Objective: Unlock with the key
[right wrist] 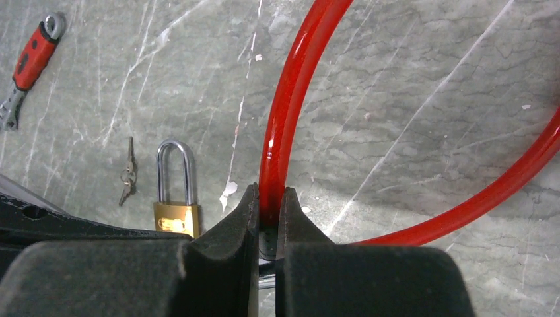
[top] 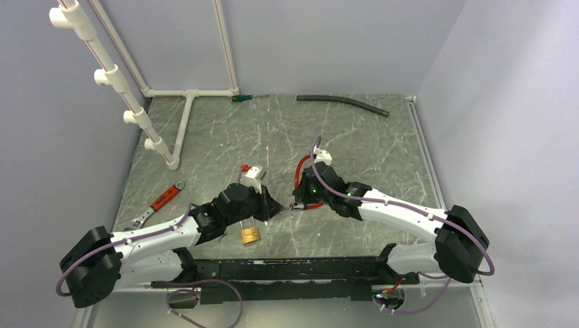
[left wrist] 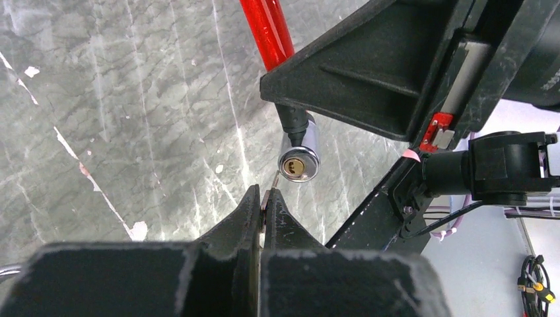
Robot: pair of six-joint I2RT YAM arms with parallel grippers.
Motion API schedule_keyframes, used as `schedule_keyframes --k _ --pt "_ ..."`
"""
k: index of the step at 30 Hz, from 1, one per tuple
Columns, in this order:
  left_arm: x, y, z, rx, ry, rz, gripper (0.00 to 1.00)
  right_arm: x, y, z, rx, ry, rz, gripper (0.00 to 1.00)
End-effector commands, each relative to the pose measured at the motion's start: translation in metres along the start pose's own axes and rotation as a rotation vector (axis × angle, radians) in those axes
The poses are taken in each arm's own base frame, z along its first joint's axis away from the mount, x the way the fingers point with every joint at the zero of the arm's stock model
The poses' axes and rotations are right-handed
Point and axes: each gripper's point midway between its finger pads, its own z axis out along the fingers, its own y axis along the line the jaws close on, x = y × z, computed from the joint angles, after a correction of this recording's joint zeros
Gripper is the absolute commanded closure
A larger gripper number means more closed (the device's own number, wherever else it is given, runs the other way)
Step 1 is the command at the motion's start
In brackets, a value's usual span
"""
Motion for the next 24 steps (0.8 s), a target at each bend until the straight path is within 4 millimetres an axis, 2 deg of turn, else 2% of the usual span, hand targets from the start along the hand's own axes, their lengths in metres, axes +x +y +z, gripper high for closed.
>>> schedule_keyframes --k 1,6,12,24 --pt "-0.031 -0.021 -0.007 0.035 -0.073 -0.004 1.0 -0.023 0.015 -0.002 -0.003 -0.097 -0.012 1.0" --pt "-0.033 -0.021 -0.012 0.031 -0.078 -0.006 1.0 -0.022 0.018 -0.001 -0.007 -0.1 -0.011 1.0" --pt "-0.027 -0.02 -0.003 0.036 -0.061 -0.015 1.0 -0.023 0.019 -0.001 -0.001 -0.103 -0.012 1.0" --pt "-0.027 -0.021 -0.001 0.048 -0.075 -0.024 1.0 -0.024 0.022 -0.002 -0.007 -0.111 -0.019 1.0"
